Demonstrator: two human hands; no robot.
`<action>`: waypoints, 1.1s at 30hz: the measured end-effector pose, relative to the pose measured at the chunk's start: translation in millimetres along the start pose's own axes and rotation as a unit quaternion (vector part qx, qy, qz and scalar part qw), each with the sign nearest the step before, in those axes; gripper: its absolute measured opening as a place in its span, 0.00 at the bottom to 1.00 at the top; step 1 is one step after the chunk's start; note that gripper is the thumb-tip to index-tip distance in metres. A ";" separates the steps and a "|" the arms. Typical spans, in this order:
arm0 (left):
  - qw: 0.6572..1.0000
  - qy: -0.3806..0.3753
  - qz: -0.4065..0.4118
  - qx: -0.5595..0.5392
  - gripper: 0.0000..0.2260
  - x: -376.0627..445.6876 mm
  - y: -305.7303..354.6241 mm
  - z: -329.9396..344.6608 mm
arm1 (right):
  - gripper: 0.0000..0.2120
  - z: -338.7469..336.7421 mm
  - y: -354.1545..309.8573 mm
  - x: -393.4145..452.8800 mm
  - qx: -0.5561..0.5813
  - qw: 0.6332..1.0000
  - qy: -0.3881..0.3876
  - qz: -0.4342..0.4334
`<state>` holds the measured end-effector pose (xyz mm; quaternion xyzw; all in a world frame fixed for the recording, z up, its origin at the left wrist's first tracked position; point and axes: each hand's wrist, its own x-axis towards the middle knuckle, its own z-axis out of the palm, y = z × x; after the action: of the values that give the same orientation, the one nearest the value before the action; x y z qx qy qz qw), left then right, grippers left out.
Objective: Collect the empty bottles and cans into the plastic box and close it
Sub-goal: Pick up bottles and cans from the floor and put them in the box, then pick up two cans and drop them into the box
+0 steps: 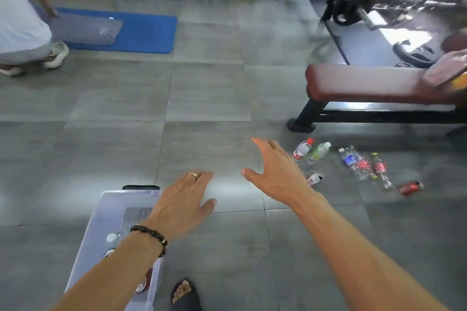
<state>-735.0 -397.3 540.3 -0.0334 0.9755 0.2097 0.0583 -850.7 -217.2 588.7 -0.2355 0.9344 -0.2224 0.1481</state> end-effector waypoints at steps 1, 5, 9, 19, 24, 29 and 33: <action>1.000 -0.007 0.008 -0.002 0.25 -1.7 26.2 -1.1 | 0.35 -17.4 14.7 -20.4 0.001 1.000 0.015 0.011; 0.998 -0.030 0.045 0.017 0.23 -20.9 145.0 6.0 | 0.31 -80.0 84.6 -118.7 0.023 0.996 0.071 0.053; 0.993 -0.054 0.099 0.044 0.24 -45.1 259.6 28.4 | 0.30 -131.9 161.1 -223.3 0.025 0.987 0.116 0.108; 0.951 -0.147 0.264 0.060 0.25 -75.4 510.9 138.1 | 0.34 -196.3 360.3 -455.8 0.058 0.939 0.166 0.296; 0.918 -0.201 0.333 0.072 0.25 -62.6 599.9 230.2 | 0.35 -177.8 462.1 -526.9 0.070 0.912 0.163 0.369; 0.888 -0.271 0.359 0.093 0.26 -51.6 680.3 348.5 | 0.35 -140.0 578.2 -586.6 0.117 0.881 0.133 0.438; 0.861 -0.313 0.386 0.110 0.25 -54.0 729.4 445.9 | 0.34 -97.0 664.5 -622.0 0.157 0.852 0.114 0.486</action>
<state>-702.4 452.7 439.1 0.4199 0.8573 0.1062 0.2781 -610.6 656.2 456.3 0.3026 0.8927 -0.2907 0.1645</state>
